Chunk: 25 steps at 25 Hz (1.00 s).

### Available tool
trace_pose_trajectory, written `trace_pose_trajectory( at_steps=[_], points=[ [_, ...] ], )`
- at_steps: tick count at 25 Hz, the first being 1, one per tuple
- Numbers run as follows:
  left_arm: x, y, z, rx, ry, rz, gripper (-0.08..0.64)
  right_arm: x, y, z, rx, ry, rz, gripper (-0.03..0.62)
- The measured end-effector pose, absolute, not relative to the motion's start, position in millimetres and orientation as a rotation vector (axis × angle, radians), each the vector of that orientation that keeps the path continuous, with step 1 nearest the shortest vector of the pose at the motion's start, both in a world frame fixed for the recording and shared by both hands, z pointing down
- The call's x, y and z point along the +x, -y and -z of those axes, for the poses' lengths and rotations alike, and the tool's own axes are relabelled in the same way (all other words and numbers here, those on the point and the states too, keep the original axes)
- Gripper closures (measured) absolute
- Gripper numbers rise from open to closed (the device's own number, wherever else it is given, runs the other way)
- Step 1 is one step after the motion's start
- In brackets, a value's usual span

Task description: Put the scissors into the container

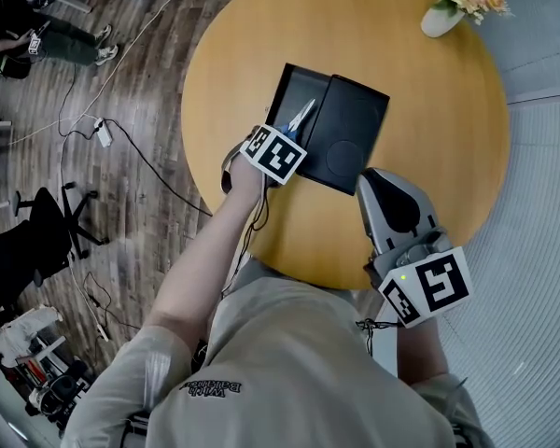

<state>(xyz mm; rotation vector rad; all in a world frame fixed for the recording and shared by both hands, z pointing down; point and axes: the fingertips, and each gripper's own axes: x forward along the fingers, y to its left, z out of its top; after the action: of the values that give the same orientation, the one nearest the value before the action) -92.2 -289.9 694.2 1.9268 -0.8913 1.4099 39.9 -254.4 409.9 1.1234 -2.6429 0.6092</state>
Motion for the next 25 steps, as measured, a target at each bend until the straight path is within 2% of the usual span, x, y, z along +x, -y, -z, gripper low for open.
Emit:
trace_pose_trajectory(
  at_steps=[25],
  points=[
    [-84,283,-731,1.808,0.769,-1.462,0.465,55,266,-419,1.159,2.602,-0.700,0.555]
  ],
)
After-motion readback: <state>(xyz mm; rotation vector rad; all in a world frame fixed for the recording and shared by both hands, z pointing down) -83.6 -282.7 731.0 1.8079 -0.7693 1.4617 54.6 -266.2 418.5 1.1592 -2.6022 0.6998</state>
